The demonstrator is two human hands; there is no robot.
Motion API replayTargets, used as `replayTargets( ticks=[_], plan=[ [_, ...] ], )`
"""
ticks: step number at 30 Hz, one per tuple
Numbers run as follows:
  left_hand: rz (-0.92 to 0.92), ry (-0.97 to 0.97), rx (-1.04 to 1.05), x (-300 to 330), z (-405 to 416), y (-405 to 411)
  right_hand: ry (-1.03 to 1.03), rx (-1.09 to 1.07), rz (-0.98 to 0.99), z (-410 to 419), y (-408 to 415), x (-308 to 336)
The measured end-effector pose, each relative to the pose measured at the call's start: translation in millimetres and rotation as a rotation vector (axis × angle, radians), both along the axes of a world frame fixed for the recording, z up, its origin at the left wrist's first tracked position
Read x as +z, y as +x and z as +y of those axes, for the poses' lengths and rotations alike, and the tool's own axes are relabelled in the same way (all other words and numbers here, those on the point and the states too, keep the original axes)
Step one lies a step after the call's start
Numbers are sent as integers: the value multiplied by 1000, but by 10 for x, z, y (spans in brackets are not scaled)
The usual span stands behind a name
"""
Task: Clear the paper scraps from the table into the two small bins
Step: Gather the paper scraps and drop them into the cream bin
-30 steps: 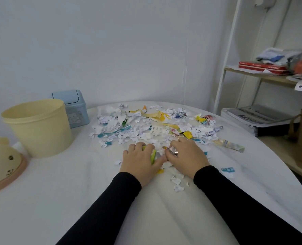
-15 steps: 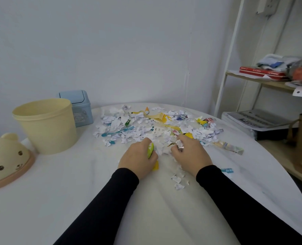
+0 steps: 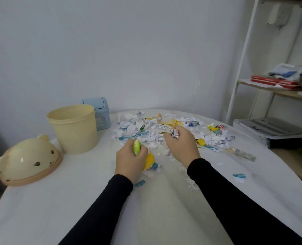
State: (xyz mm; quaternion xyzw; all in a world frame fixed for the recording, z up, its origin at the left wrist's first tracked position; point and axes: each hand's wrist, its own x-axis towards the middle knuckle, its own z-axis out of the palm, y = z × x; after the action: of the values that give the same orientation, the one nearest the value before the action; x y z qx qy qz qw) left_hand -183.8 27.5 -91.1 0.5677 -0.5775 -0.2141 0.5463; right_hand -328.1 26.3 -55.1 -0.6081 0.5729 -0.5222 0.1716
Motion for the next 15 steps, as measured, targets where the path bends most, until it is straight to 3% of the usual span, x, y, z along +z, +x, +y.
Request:
replayTargets(
  ticks=[10, 15],
  plan=[
    [-58, -99, 67, 447, -90, 618, -31, 111, -76, -300, 515, 338],
    [-82, -192, 121, 807, -247, 907, -28, 194, -254, -564, 968, 676]
  ],
)
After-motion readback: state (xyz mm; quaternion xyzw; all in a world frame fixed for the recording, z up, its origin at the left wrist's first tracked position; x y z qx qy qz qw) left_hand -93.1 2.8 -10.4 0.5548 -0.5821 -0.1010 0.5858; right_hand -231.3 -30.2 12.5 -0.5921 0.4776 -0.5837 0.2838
